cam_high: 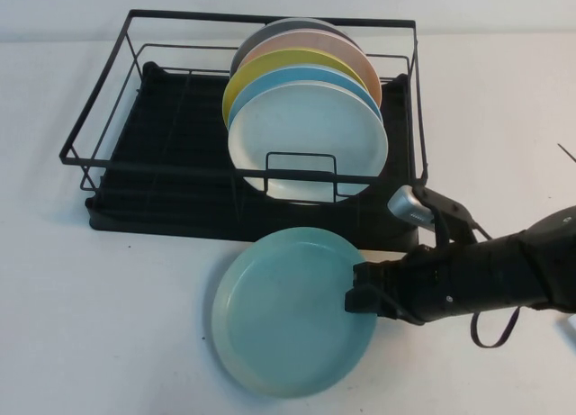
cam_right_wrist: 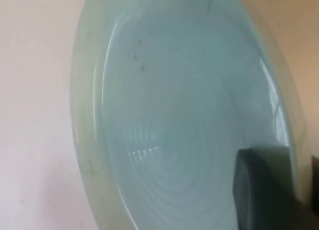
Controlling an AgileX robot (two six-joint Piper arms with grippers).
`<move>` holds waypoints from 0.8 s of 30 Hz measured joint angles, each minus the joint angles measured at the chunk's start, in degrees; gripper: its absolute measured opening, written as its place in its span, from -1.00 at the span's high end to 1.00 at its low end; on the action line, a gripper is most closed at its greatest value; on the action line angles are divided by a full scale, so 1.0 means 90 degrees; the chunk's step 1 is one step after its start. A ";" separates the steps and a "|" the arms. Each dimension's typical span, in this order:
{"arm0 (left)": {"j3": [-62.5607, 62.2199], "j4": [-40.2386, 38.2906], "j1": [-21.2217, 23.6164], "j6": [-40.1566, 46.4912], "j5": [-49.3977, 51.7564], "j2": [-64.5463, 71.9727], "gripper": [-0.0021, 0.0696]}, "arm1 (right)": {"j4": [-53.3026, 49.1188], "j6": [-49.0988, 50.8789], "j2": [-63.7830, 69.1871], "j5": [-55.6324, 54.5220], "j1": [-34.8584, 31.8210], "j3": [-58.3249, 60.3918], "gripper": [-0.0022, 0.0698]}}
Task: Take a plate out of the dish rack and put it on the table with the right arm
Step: Place the plate from the table
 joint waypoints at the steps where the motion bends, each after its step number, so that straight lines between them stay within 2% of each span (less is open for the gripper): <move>1: 0.0000 0.0000 0.0000 0.0000 0.0000 0.0000 0.95 | 0.0002 0.0000 0.0027 0.0000 0.0000 -0.0011 0.73; 4: 0.0000 0.0000 0.0000 0.0000 0.0000 0.0000 0.95 | 0.0045 0.0000 0.0040 -0.0035 0.0000 -0.0026 0.62; 9: 0.0000 0.0000 0.0000 0.0000 0.0000 0.0000 0.95 | -0.0018 -0.0048 0.0098 -0.0367 0.0000 -0.0026 0.12; 12: 0.0000 0.0000 0.0000 0.0000 0.0000 0.0000 0.95 | -0.0041 -0.0048 0.0098 -0.0483 -0.0012 -0.0026 0.01; 20: 0.0000 0.0000 0.0000 0.0000 0.0000 0.0000 0.95 | -0.0693 0.0195 -0.0652 -0.0202 -0.0331 -0.0026 0.02; 22: 0.0000 0.0000 0.0000 0.0000 0.0000 0.0000 0.95 | -0.1178 0.0514 -0.1075 -0.0029 -0.0331 -0.0026 0.12; 24: 0.0000 0.0000 0.0000 0.0000 0.0000 0.0000 0.95 | -0.1737 0.0879 -0.1528 0.0253 -0.0331 -0.0026 0.36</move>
